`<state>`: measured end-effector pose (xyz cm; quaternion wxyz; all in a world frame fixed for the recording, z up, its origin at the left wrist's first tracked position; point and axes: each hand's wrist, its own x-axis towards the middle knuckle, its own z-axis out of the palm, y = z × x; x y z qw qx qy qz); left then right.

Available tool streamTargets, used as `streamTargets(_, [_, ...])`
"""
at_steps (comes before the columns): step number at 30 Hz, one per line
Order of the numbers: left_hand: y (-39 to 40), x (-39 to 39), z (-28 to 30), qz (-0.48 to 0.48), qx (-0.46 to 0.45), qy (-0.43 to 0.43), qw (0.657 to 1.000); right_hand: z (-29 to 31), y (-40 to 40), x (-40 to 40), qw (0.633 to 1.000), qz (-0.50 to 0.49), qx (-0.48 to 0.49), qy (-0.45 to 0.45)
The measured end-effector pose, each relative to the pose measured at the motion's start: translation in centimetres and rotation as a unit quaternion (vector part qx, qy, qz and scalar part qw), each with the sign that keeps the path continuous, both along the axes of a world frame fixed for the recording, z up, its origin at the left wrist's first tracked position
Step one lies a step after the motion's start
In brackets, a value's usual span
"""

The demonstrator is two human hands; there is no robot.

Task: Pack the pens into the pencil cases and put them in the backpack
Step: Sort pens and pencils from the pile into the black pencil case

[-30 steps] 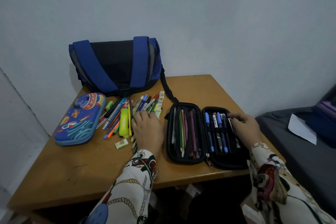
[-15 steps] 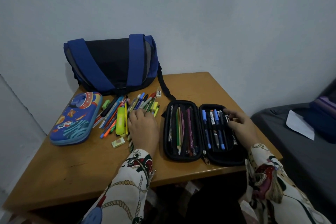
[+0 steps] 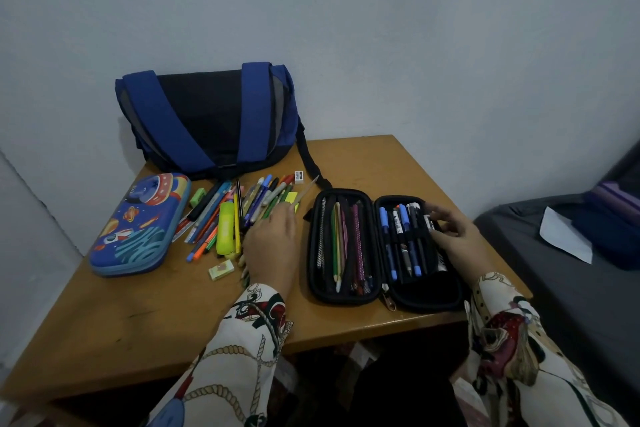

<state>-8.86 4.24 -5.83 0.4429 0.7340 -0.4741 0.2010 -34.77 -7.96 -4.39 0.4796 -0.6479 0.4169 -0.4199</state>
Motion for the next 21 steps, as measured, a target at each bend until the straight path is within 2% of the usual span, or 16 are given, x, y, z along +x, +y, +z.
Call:
streamTargets(4, [0.3,-0.2,0.1,-0.036,-0.032,0.088,0.995,0.0,0.0,0.2,1.0,-0.015,-0.006,-0.003])
streamTargets(8, [0.3,-0.1,0.4,-0.072,-0.076,0.207,0.973,-0.3,-0.3,0.1,1.0,-0.015,-0.013,0.011])
streamTargets(12, [-0.1,-0.3,2.2,-0.096,-0.19,0.243,0.946,-0.5,-0.5,0.1,1.0,-0.023,-0.012,0.012])
streamTargets(15, [-1.4,-0.7,4.9,-0.132,-0.254,0.296,0.911,-0.5,-0.5,0.1,1.0,-0.013,-0.005,-0.004])
streamTargets(21, [-7.2,-0.1,8.6,-0.196,-0.224,0.408,0.863,-0.1,-0.3,0.2,1.0,0.016,0.009,-0.024])
